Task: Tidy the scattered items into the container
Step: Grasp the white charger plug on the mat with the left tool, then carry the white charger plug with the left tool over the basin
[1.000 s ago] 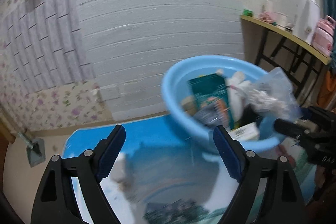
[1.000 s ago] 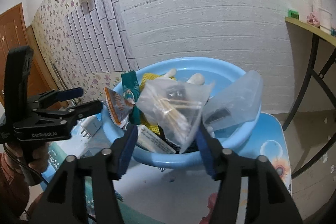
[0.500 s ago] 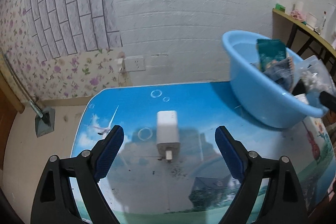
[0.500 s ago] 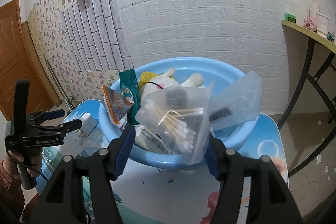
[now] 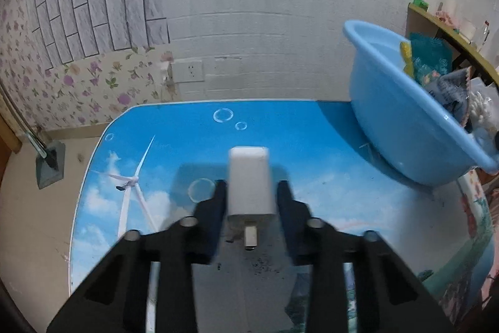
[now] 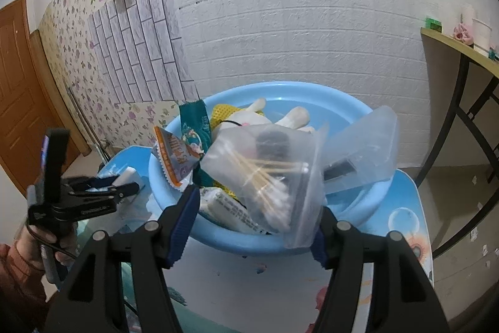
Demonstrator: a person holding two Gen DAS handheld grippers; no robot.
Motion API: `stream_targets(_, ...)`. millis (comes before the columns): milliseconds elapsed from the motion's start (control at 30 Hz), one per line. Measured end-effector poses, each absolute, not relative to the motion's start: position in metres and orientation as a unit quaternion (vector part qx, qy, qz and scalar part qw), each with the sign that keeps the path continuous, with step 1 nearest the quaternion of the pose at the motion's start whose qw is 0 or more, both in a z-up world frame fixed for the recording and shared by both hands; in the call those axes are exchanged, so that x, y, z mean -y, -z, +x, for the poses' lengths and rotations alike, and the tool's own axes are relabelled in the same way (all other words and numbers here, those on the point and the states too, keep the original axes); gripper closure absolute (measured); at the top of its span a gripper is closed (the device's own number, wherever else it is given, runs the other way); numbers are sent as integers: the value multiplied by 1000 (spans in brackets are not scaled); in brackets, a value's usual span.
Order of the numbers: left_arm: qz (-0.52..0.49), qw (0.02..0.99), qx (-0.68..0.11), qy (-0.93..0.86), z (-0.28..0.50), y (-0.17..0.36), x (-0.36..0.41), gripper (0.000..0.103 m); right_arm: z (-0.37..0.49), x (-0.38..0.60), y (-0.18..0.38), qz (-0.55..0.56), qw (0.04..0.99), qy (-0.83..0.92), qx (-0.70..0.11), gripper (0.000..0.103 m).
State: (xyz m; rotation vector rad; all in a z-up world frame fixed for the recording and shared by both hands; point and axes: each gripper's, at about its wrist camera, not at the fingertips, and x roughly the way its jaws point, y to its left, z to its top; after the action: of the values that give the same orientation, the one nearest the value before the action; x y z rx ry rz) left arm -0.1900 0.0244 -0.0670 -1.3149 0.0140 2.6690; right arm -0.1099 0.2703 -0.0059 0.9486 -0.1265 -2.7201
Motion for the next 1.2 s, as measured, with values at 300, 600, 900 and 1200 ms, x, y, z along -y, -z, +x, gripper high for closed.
stream_targets(300,-421,95,2,-902,-177,53,-28,78,-102,-273,-3,312,121,941,42,40)
stream_targets(600,-382,113,0,-917,-162,16,-39,78,-92,-281,-13,295,107,948,48,40)
stream_targets(900,-353,135,-2,-926,-152,-15,-58,78,-94,-300,-10,300,67,950,52,40)
stream_targets(1200,-338,172,-22,-925,-151,-33,-100,78,-104,-315,2,320,45,944,61,40)
